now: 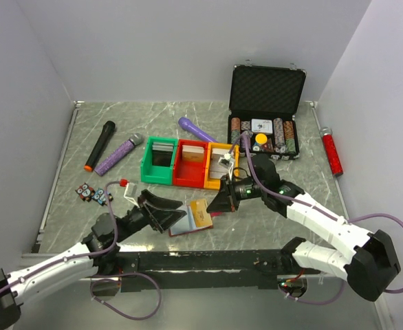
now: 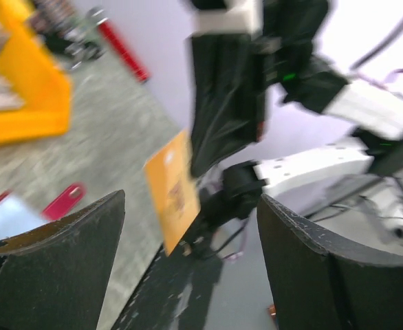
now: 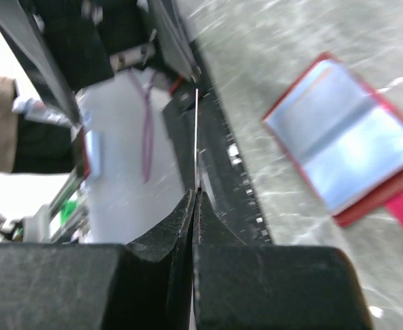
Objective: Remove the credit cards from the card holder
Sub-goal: Remove the credit card from the card holder, then place the credit card in the storage box.
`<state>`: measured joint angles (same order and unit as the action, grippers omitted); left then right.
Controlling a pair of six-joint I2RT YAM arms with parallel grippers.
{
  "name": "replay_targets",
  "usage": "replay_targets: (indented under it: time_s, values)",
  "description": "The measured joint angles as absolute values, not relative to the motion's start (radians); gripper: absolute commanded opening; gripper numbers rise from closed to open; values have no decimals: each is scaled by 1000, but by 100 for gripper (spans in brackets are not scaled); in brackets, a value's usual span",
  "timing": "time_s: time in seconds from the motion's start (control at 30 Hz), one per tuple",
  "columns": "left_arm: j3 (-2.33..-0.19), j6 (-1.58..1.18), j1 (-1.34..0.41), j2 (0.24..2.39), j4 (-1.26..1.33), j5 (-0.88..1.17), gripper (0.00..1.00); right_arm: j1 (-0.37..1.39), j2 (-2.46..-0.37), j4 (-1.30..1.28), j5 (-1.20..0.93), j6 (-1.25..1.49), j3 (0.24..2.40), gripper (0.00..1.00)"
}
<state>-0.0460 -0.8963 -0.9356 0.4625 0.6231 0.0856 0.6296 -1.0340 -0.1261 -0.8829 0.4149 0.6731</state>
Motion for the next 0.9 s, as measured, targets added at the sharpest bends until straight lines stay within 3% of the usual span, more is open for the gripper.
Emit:
replay_targets:
  time_s: [0.43, 0.8, 0.9]
  values:
    - [-45, -912, -869, 583, 782, 323, 74, 697, -1037, -151, -961, 429, 735, 0]
    - [-45, -915, -862, 591, 830, 383, 33, 731, -1069, -170, -957, 426, 787, 0]
    - [-45, -918, -862, 592, 847, 394, 32, 734, -1074, -170, -954, 426, 787, 0]
